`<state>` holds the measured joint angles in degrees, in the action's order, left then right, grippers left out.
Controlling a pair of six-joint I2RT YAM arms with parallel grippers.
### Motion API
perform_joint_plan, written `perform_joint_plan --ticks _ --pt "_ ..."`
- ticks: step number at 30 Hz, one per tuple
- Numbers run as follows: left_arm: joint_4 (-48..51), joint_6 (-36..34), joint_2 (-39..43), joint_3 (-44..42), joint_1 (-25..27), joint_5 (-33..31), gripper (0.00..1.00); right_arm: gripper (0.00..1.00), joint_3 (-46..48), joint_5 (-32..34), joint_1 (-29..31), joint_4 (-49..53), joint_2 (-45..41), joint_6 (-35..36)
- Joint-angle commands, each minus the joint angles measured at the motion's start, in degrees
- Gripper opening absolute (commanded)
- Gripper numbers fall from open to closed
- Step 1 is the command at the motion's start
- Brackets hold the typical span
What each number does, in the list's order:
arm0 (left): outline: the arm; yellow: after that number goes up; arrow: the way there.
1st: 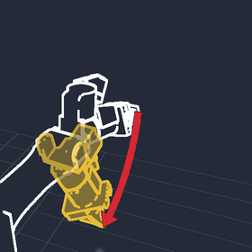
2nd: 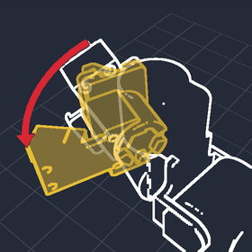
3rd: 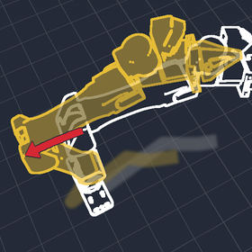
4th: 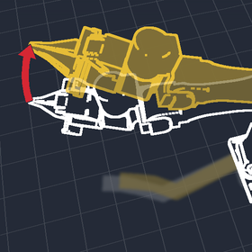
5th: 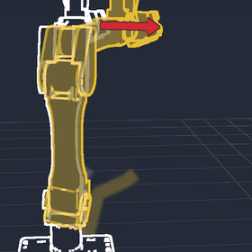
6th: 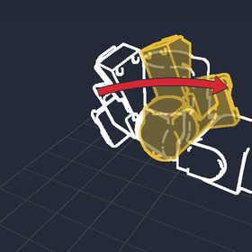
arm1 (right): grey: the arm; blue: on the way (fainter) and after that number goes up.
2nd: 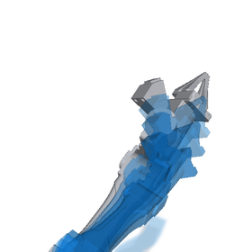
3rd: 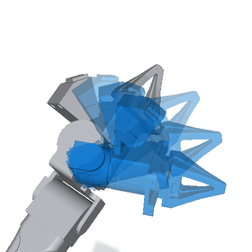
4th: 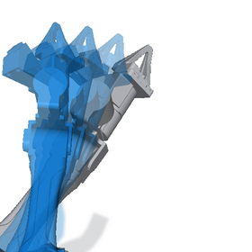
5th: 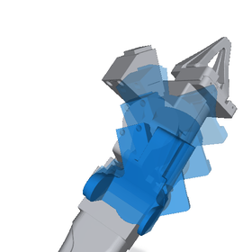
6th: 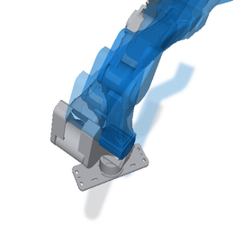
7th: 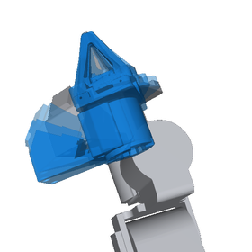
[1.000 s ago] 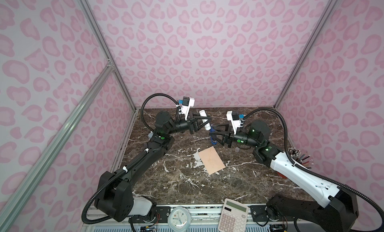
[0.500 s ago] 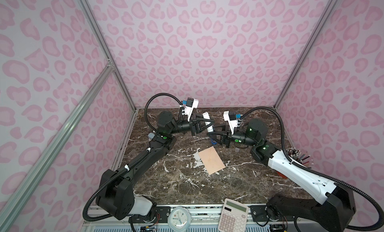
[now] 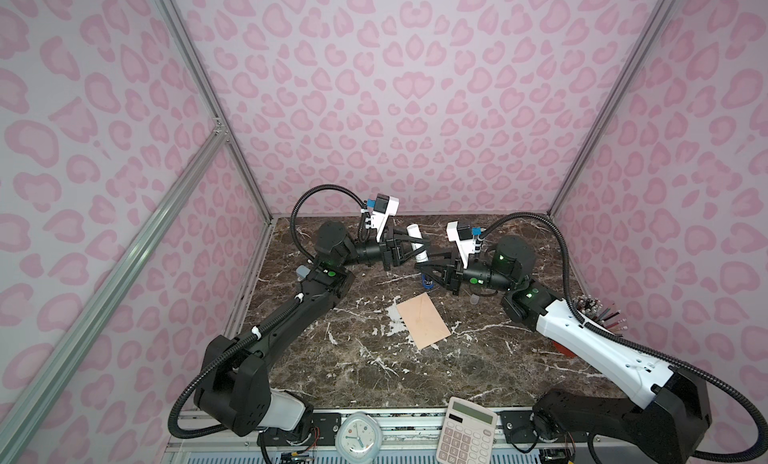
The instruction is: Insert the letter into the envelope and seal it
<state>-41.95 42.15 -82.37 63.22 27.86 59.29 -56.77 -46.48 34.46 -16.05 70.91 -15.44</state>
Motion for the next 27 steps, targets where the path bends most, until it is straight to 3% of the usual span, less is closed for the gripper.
perform_joint_plan --ticks 1,5,12,18,27 --pt "-2.05 0.14 -0.29 0.62 0.00 0.48 0.04 0.22 -0.31 -0.71 -0.15 -0.24 -0.21 0.37" --pt "4.45 -4.81 0.39 1.11 0.05 -0.64 0.04 0.19 -1.04 -0.01 -0.18 0.14 0.33 -0.66" --pt "12.62 -13.21 3.33 0.25 0.19 -8.04 0.04 0.10 -1.41 5.76 1.75 1.42 0.66 -0.19" --pt "15.94 -17.09 5.09 -1.07 1.29 -15.37 0.04 0.08 -0.69 18.26 6.96 2.60 -1.04 4.61" --pt "18.76 -20.17 6.30 -2.15 3.89 -26.84 0.04 0.08 0.50 43.54 17.56 2.68 -3.16 14.20"
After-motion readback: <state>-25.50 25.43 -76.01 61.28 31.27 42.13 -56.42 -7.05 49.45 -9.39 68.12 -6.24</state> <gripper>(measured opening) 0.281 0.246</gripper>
